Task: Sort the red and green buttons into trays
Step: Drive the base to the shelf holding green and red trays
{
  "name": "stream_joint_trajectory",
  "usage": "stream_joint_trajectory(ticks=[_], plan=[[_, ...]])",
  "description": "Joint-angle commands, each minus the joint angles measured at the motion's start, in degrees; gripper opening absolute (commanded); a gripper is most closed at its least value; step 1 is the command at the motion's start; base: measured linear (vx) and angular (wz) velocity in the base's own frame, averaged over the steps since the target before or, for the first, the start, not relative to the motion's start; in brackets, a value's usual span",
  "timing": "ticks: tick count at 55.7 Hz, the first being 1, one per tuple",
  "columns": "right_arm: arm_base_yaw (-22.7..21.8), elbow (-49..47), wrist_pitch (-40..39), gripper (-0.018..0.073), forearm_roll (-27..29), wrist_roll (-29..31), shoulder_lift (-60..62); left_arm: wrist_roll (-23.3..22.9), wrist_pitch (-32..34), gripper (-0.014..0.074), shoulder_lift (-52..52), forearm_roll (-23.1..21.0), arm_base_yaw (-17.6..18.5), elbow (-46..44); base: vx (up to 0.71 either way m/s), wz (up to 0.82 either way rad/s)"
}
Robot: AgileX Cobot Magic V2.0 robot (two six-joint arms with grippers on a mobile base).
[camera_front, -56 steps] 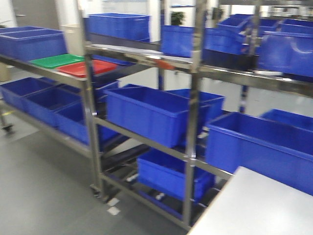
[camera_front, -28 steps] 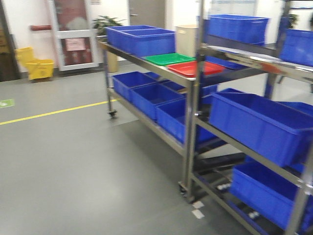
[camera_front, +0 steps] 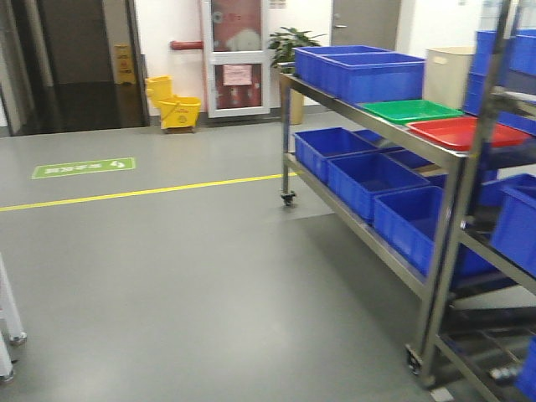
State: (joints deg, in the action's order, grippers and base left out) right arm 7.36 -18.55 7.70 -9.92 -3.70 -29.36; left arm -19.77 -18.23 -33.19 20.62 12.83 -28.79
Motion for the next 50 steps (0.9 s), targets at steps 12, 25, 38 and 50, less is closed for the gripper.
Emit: stream_joint_trajectory(ticks=[12,25,38,50], plan=[[-0.01,-1.77,-4.69,-0.0009,-0.47,0.23,-0.08,-0.13,4.73,0.0001,-0.14,0.23,0.23,-1.75,0.34,0.28],[-0.01,-1.77,-4.7,-0.0009,-0.47,0.23,-0.08,-0.13,4.78,0.0001,-0.14,0.23,0.23,-1.75,0.44,0.2],[-0.01,-1.77,-4.7,-0.0009,-0.47,0.23,-0.08,-0.13,4.74,0.0001,-0.14,0.23,0.23,-1.75,0.47,0.18],[-0.01,-1.77,-4.75,-0.0009,-0.47,0.23,-0.17,-0.13,4.72,0.0001,-0.2,0.23,0.23,-1.75,0.47,0.25]])
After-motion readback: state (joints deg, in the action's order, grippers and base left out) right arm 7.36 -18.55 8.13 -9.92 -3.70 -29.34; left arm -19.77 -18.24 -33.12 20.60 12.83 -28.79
